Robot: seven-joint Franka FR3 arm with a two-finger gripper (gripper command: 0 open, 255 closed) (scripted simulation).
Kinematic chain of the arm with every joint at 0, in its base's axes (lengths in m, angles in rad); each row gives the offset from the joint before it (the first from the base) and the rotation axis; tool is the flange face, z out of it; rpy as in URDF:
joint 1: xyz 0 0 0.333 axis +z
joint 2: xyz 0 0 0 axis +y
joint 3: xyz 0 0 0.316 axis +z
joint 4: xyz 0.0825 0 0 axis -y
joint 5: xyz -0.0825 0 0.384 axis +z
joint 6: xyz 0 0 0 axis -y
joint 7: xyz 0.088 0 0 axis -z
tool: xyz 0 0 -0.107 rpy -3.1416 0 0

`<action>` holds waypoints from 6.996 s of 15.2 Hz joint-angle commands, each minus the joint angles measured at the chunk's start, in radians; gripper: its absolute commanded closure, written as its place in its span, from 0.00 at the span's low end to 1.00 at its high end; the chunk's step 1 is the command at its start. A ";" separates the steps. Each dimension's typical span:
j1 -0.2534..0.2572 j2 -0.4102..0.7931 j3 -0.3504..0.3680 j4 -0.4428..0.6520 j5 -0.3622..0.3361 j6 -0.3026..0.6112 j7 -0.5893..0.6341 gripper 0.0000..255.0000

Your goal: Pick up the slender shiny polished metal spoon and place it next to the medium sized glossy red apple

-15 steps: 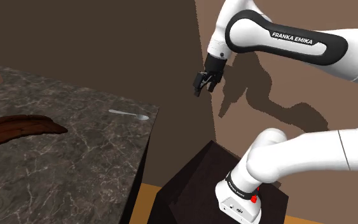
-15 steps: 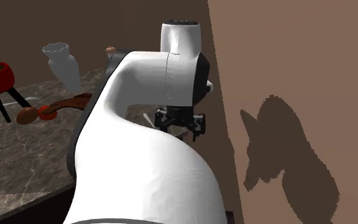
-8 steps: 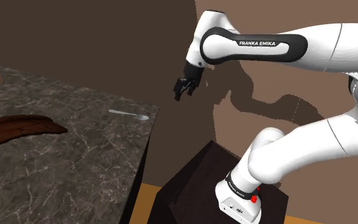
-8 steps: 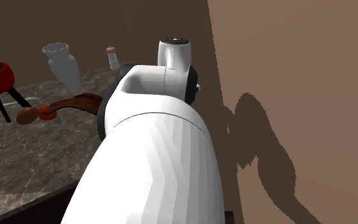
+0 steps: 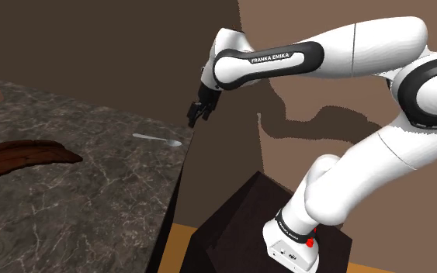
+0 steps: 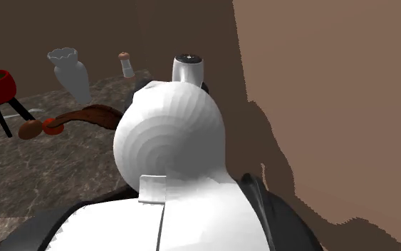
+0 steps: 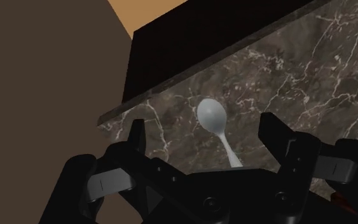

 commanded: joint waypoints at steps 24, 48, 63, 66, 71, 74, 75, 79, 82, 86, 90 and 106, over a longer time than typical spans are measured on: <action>0.086 0.506 0.052 0.261 0.176 0.329 -0.257 0.00; 0.088 0.424 0.042 0.312 0.141 0.199 -0.216 1.00; 0.087 0.348 0.036 0.424 0.107 0.014 -0.173 1.00; 0.086 0.339 0.035 0.452 0.102 -0.024 -0.165 1.00; 0.135 0.327 0.078 0.439 0.079 -0.007 -0.064 1.00; 0.172 0.329 0.111 0.439 0.060 0.005 0.014 1.00; 0.184 0.332 0.122 0.441 0.053 0.009 0.040 1.00; 0.233 0.351 0.164 0.462 0.024 0.018 0.144 1.00; 0.271 0.375 0.193 0.491 -0.002 0.020 0.224 1.00; 0.324 0.419 0.229 0.546 -0.042 0.015 0.330 1.00; 0.381 0.479 0.259 0.622 -0.086 0.001 0.434 1.00; 0.528 0.680 0.295 0.807 -0.201 0.011 0.651 1.00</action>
